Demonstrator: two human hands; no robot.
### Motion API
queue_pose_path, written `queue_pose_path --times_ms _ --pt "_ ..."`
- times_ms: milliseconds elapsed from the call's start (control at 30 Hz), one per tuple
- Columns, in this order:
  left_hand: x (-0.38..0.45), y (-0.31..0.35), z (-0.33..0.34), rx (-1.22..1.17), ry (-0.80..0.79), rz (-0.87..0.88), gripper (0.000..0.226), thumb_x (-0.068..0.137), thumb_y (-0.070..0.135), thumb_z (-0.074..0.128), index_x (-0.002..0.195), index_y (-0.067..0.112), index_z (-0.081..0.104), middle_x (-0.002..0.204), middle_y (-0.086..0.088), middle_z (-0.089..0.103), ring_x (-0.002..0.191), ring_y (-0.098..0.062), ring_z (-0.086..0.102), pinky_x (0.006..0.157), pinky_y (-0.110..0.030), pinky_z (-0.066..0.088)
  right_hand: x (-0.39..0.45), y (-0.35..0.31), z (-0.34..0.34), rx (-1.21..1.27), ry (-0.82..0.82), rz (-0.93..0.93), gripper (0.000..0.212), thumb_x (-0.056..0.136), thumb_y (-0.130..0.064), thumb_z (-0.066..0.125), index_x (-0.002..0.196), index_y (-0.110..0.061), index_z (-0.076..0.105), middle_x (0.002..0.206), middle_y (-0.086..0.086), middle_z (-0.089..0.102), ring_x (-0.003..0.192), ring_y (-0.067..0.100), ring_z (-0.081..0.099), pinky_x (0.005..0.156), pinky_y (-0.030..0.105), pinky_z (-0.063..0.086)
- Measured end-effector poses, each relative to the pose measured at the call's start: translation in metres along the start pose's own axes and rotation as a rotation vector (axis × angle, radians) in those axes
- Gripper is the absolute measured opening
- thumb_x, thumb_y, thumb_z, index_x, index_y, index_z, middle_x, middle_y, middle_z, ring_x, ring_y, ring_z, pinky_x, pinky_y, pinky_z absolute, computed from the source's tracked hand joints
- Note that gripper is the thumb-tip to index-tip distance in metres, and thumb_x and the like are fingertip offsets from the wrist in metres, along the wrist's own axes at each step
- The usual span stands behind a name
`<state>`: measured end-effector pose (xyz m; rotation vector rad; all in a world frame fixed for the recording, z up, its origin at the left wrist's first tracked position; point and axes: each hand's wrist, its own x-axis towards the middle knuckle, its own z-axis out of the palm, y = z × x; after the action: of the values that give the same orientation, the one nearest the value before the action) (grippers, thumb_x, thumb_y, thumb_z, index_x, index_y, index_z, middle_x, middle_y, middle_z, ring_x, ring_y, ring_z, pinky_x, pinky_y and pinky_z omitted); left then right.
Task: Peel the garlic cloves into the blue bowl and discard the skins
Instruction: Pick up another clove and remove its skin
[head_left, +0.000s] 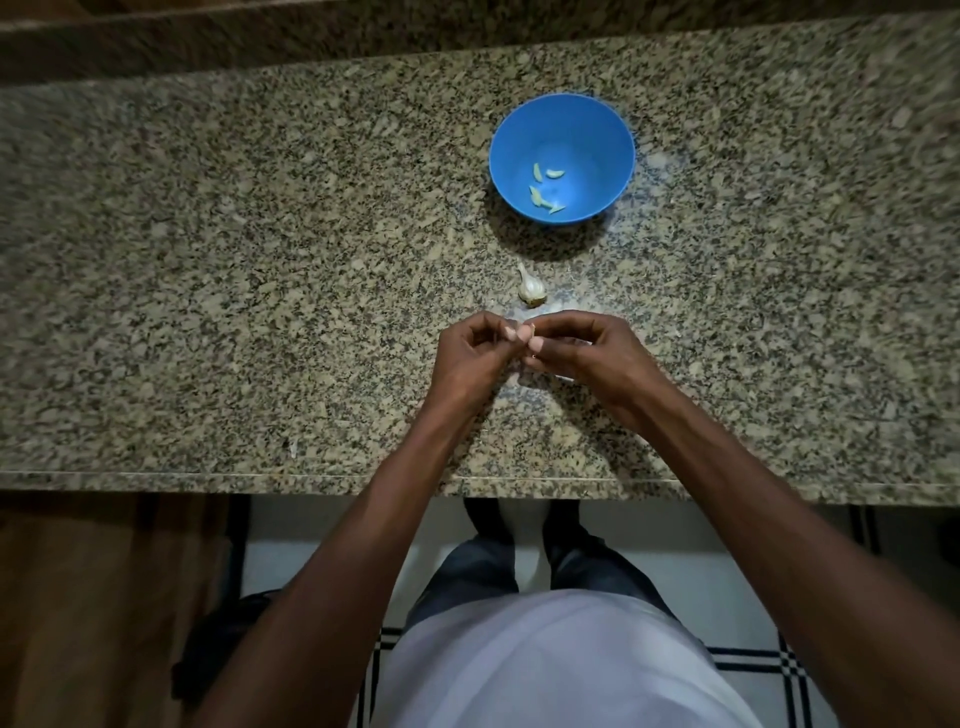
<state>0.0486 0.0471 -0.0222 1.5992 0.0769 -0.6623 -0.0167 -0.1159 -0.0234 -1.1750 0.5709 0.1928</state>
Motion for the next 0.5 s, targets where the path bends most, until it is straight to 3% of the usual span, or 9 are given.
queue_pose_path --times_ms 200,267,400,500 --pt "0.003 0.001 -0.002 0.026 0.010 -0.002 0.019 0.088 0.009 0.080 0.100 0.005 0.066 0.099 -0.015 0.073 0.091 -0.020 0.072 0.082 -0.032 0.062 0.000 0.005 -0.002 0.059 0.006 0.022 0.031 0.085 0.000 0.080 0.115 0.006 0.073 0.114 0.019 0.076 0.108 0.032 0.075 0.093 0.040 0.062" --pt "0.004 -0.001 -0.001 0.050 0.053 -0.026 0.024 0.086 0.010 0.082 0.104 0.007 0.067 0.096 -0.008 0.074 0.088 -0.016 0.073 0.079 -0.031 0.063 0.001 0.005 -0.002 0.083 0.030 0.049 0.032 0.083 0.001 0.080 0.113 0.007 0.073 0.110 0.020 0.077 0.105 0.033 0.076 0.091 0.040 0.063" --pt "0.003 -0.014 -0.005 0.278 0.144 0.015 0.010 0.088 0.016 0.081 0.098 0.016 0.078 0.098 0.001 0.077 0.093 -0.015 0.074 0.085 -0.040 0.064 0.002 0.005 -0.008 -0.043 0.078 0.043 0.028 0.085 0.002 0.080 0.112 0.006 0.072 0.106 0.024 0.076 0.098 0.037 0.077 0.087 0.043 0.064" --pt "-0.001 -0.016 -0.006 0.433 0.102 0.049 0.019 0.093 0.008 0.073 0.109 0.018 0.078 0.116 0.006 0.074 0.104 -0.007 0.069 0.096 -0.036 0.060 0.000 0.004 -0.010 -0.161 0.086 0.008 0.024 0.086 -0.002 0.081 0.109 0.000 0.075 0.104 0.018 0.078 0.097 0.032 0.077 0.085 0.039 0.065"
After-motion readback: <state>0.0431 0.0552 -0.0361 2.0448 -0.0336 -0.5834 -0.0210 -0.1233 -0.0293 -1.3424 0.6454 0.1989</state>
